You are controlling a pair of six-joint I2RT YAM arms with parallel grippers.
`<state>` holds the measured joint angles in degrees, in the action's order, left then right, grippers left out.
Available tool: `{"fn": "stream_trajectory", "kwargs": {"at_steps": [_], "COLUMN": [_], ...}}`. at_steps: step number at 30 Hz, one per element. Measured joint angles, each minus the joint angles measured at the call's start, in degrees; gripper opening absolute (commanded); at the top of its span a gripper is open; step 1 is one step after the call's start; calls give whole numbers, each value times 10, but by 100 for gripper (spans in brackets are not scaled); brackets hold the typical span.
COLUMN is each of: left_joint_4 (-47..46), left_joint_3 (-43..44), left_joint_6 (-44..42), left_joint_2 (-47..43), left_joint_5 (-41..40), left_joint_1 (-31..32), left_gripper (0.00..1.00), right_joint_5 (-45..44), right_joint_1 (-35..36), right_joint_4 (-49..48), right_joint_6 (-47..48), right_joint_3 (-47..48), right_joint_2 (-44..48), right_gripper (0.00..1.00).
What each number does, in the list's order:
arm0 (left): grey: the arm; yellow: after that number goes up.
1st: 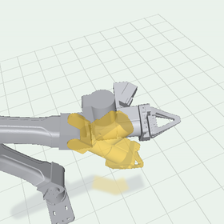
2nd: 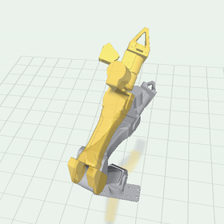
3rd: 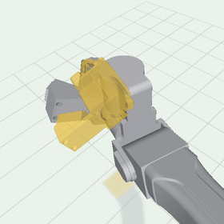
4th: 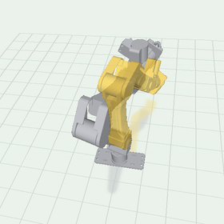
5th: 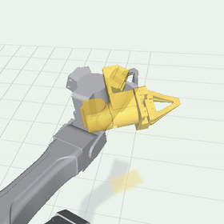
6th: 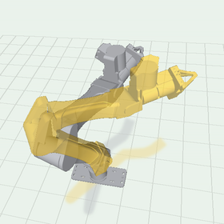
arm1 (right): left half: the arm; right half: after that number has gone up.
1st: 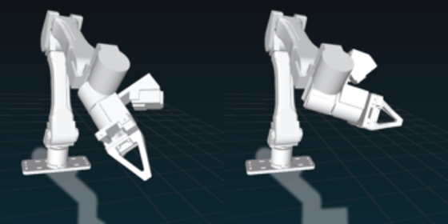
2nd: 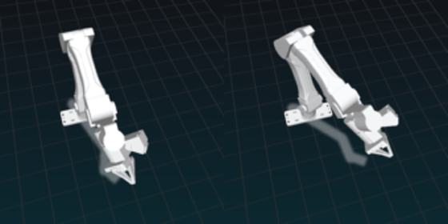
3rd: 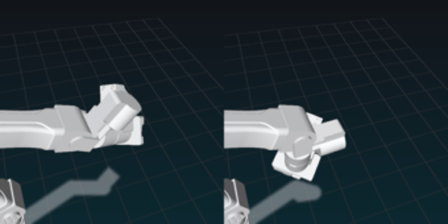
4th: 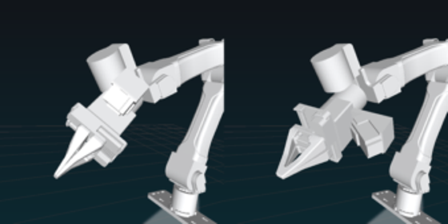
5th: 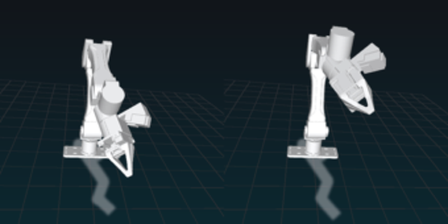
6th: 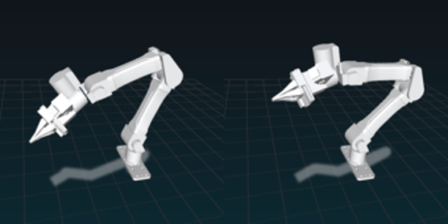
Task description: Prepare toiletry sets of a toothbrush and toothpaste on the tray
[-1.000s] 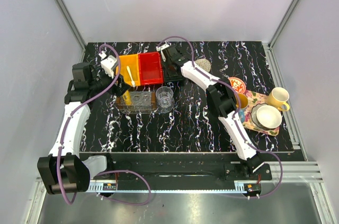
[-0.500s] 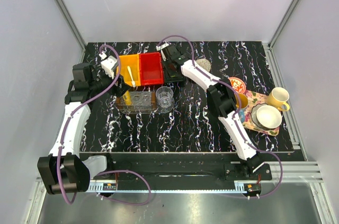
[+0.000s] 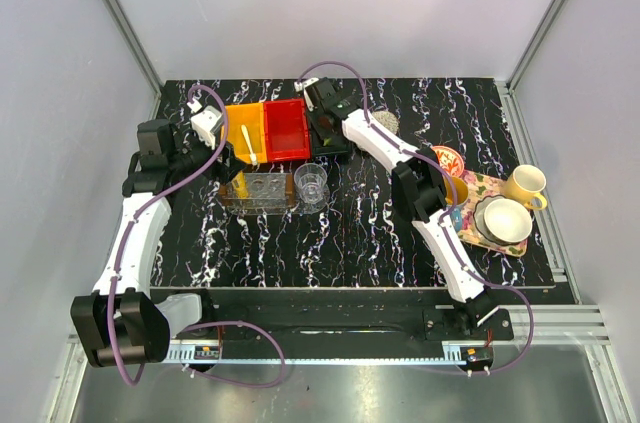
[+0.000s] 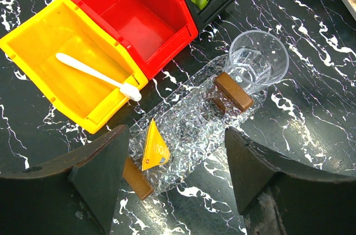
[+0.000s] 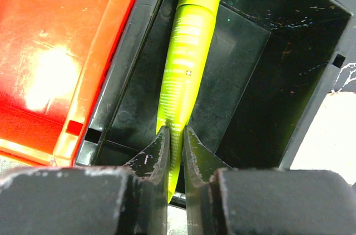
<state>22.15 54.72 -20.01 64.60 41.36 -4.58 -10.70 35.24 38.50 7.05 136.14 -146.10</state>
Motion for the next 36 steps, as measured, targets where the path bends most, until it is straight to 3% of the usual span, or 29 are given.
{"fn": "stream_trajectory", "kwargs": {"at_steps": [19,36], "left_joint_4": [0,-13], "left_joint_3": [0,50], "left_joint_6": [-1,34], "left_joint_2": [0,6], "left_joint_5": [0,-5], "left_joint_1": [0,26], "left_gripper": [73,70], "right_joint_5": [-10,-15], "right_joint_1": [0,0], "right_joint_4": [19,48], "right_joint_6": [13,27], "right_joint_3": [29,-39], "right_joint_2": [5,148], "right_gripper": [0,0]}}
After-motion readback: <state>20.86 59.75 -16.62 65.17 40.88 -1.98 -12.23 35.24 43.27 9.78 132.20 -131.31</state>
